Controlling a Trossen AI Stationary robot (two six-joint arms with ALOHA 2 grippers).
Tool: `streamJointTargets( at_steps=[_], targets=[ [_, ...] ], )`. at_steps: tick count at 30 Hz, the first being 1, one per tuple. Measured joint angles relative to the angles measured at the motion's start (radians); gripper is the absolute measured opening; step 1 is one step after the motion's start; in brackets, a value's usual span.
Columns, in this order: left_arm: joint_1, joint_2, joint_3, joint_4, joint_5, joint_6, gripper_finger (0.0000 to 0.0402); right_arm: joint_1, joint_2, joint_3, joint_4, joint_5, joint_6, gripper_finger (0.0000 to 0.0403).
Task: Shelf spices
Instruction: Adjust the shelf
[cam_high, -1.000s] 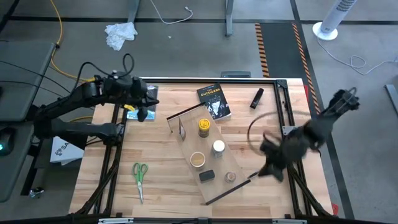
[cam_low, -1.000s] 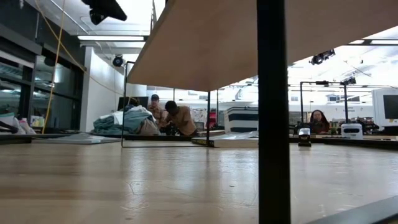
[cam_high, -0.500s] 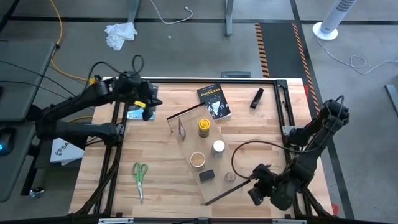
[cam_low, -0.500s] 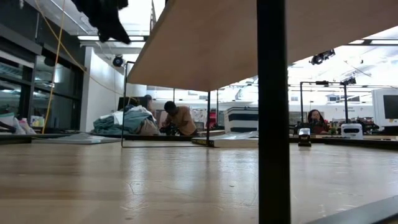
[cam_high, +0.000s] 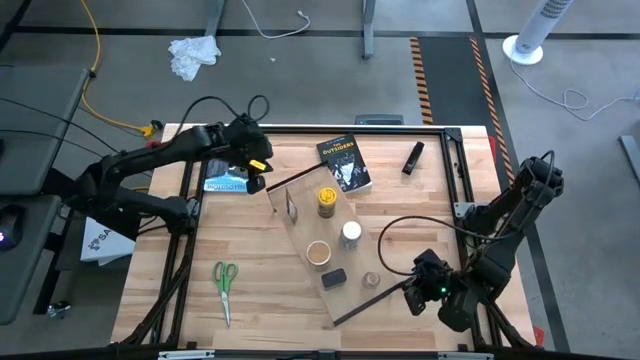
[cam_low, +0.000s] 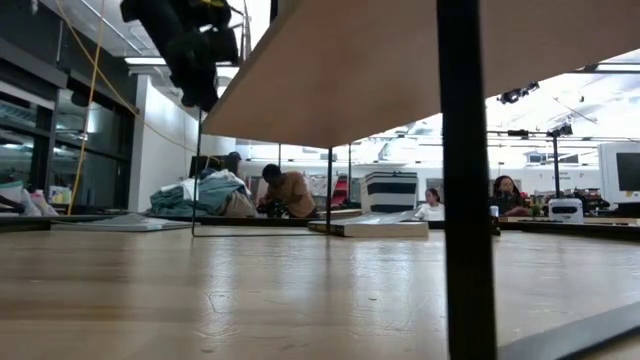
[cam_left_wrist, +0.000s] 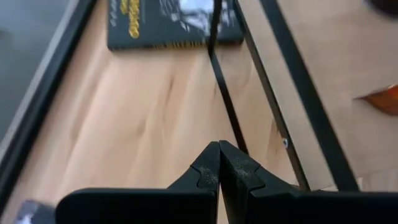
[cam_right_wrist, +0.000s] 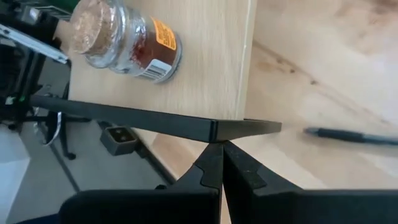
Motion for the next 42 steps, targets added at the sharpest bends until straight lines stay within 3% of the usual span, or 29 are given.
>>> streamJointTargets(
  at_steps=[14, 42],
  targets=[
    [-0.092, -0.016, 0.0, -0.174, 0.057, -0.15, 0.0, -0.03, -0.004, 0.0, -0.223, 0.136, 0.099, 0.0],
    [-0.375, -0.046, 0.0, -0.331, 0.023, -0.478, 0.0, -0.277, -0.004, -0.002, -0.439, 0.168, 0.008, 0.0]
  ],
)
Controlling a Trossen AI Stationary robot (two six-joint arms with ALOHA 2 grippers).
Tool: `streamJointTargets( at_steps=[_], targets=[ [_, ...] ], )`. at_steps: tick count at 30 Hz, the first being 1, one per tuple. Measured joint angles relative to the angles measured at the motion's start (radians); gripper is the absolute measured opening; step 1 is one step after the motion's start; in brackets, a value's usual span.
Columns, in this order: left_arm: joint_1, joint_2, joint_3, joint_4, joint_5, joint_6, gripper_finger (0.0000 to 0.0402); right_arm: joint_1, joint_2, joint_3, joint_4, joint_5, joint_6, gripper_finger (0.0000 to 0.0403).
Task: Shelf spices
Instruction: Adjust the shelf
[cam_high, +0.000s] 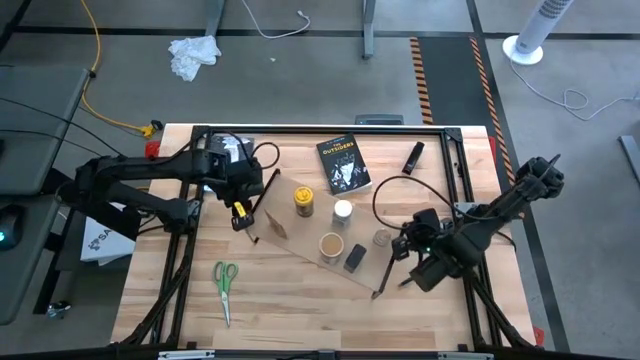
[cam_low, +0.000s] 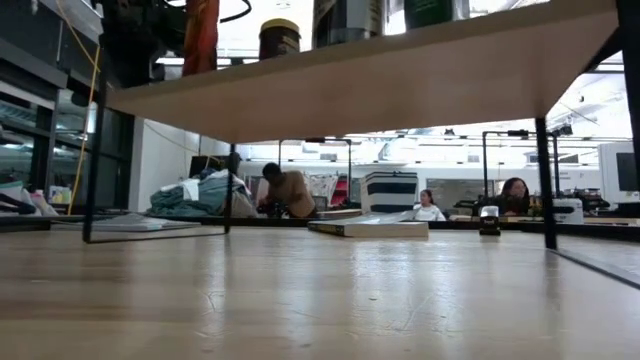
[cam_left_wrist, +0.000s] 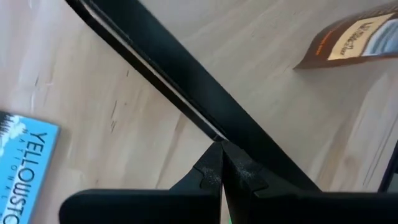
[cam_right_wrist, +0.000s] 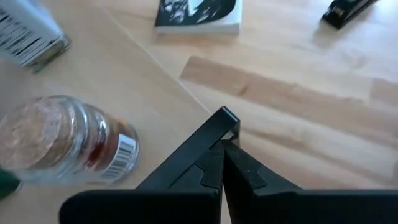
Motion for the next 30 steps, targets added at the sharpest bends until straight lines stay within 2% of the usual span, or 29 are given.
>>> streamJointTargets(
  at_steps=[16, 30],
  targets=[
    [-0.122, -0.014, 0.0, -0.005, -0.026, -0.153, 0.0, -0.24, 0.0, -0.001, 0.01, 0.051, -0.2, 0.0],
    [-0.181, -0.014, 0.0, -0.008, -0.071, -0.196, 0.0, -0.416, -0.001, -0.001, 0.127, 0.057, -0.508, 0.0]
  ],
)
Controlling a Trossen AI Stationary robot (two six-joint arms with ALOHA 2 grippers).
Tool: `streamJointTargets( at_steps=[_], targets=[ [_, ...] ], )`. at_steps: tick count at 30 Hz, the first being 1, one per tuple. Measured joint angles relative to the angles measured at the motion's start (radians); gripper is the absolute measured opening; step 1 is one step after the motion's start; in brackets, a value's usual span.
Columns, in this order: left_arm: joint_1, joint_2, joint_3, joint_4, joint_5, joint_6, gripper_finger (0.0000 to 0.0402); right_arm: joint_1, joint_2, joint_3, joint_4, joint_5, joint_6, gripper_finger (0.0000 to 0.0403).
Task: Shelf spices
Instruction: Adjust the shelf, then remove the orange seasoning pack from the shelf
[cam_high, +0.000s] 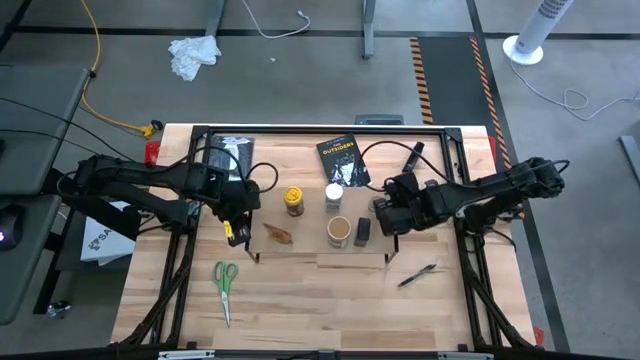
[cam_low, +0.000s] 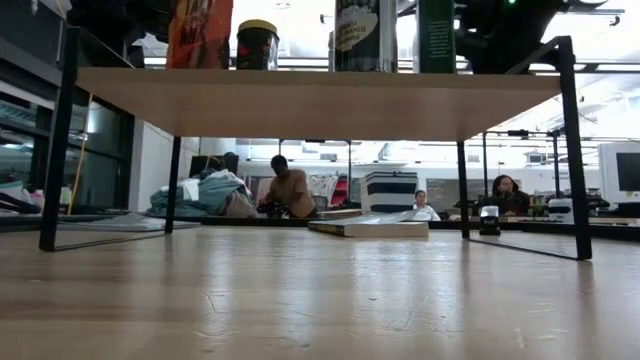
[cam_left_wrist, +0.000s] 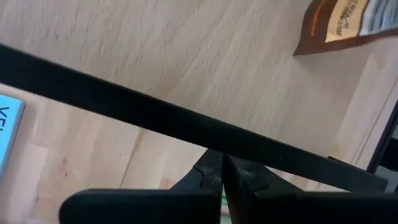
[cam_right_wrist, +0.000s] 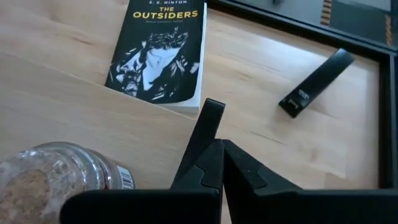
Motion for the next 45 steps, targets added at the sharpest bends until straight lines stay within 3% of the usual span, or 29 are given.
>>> streamJointTargets(
  at_steps=[5, 11, 17, 21, 25, 31, 35, 41, 45],
  targets=[
    [0.011, -0.035, 0.001, -0.033, -0.054, 0.025, 0.0, -0.012, -0.068, 0.003, 0.024, -0.023, -0.083, 0.0],
    [0.056, -0.162, 0.002, -0.041, -0.091, 0.003, 0.0, -0.012, -0.219, 0.004, 0.006, -0.031, -0.162, 0.0],
    [0.066, -0.289, 0.002, 0.048, -0.051, -0.003, 0.0002, -0.012, -0.372, 0.004, 0.099, -0.132, -0.351, 0.0],
    [0.044, -0.337, 0.024, 0.192, 0.043, -0.012, 0.0032, -0.012, -0.449, 0.004, 0.243, -0.239, -0.512, 0.0],
    [0.007, -0.329, 0.101, 0.301, 0.062, 0.011, 0.0086, -0.012, -0.498, 0.004, 0.34, -0.262, -0.554, 0.0004],
    [-0.047, -0.203, 0.268, 0.339, 0.113, 0.143, 0.0186, -0.012, -0.517, 0.003, 0.35, -0.302, -0.515, 0.0062],
    [-0.085, -0.033, 0.421, 0.212, 0.163, 0.263, 0.0242, -0.012, -0.513, 0.003, 0.349, -0.367, -0.517, 0.0109],
    [-0.136, 0.208, 0.631, -0.149, -0.092, 0.492, 0.0263, -0.012, -0.515, 0.003, 0.312, -0.396, -0.584, 0.0135],
    [-0.14, 0.297, 0.654, -0.176, -0.149, 0.539, 0.0264, -0.012, -0.515, 0.003, 0.268, -0.409, -0.655, 0.0135]
  ],
)
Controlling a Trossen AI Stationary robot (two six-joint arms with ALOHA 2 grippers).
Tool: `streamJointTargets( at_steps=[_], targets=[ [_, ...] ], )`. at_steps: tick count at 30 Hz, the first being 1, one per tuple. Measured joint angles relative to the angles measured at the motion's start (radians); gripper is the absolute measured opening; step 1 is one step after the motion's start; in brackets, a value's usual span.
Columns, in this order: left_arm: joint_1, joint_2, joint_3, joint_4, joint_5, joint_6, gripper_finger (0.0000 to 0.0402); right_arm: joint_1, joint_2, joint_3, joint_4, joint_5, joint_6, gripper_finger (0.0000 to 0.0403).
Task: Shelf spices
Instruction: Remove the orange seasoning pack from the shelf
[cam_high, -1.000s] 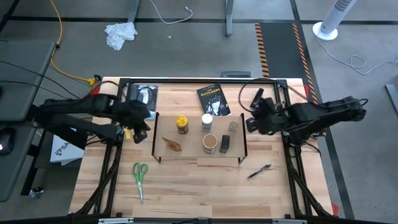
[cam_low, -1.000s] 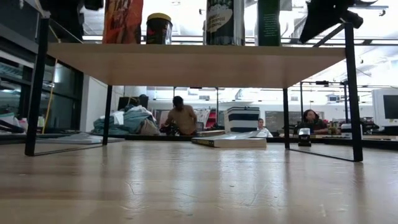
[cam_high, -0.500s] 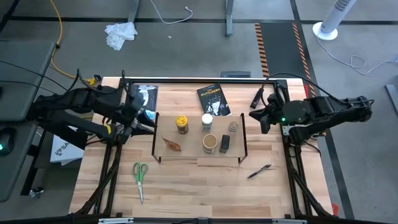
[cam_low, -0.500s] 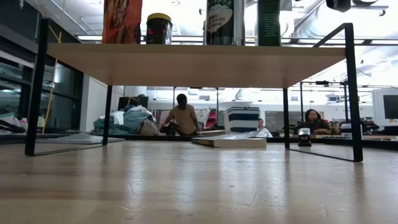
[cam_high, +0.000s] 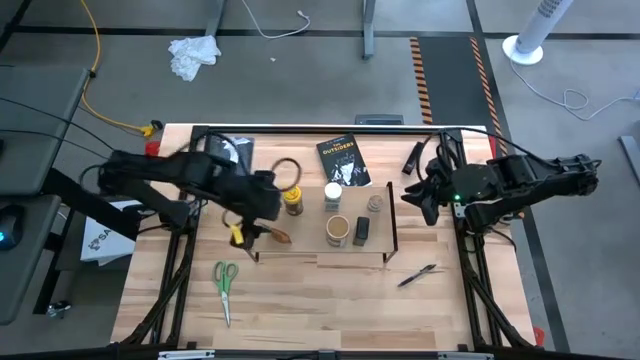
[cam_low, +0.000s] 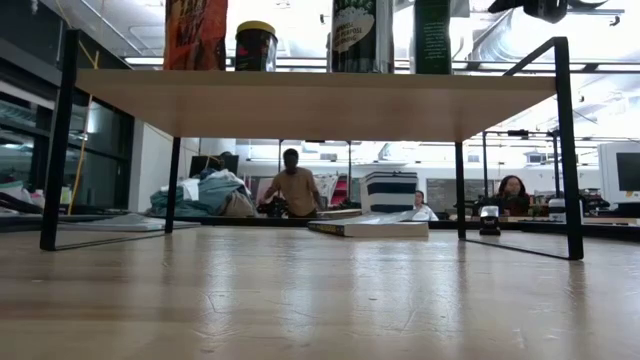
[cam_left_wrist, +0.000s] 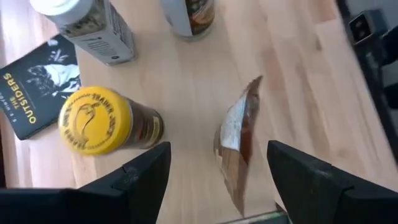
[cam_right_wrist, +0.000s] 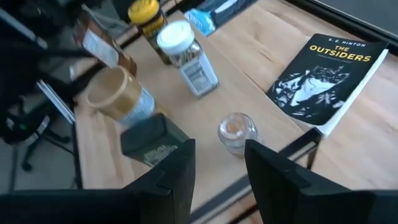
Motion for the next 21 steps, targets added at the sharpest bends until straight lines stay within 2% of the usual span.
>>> streamJointTargets(
  at_steps=[8, 13, 16, 20, 21],
  targets=[
    [-0.007, 0.107, 0.0, -0.021, 0.013, -0.108, 0.0264, 0.0, 0.0, 0.0, -0.048, -0.024, -0.127, 0.0136],
    [-0.022, 0.163, 0.0, -0.046, -0.085, -0.175, 0.0249, 0.0, 0.0, 0.0, -0.054, -0.027, -0.185, 0.0136],
    [-0.03, 0.178, 0.0, -0.075, -0.116, -0.201, 0.0193, 0.0, -0.001, 0.0, -0.054, -0.058, -0.209, 0.0136],
    [-0.051, 0.179, 0.013, -0.118, -0.099, -0.26, 0.0048, 0.0, -0.002, 0.0, -0.055, -0.084, -0.213, 0.0136],
    [-0.057, 0.175, 0.023, -0.143, -0.094, -0.282, 0.0026, 0.0, -0.002, 0.0, -0.055, -0.089, -0.213, 0.0136]
  ],
)
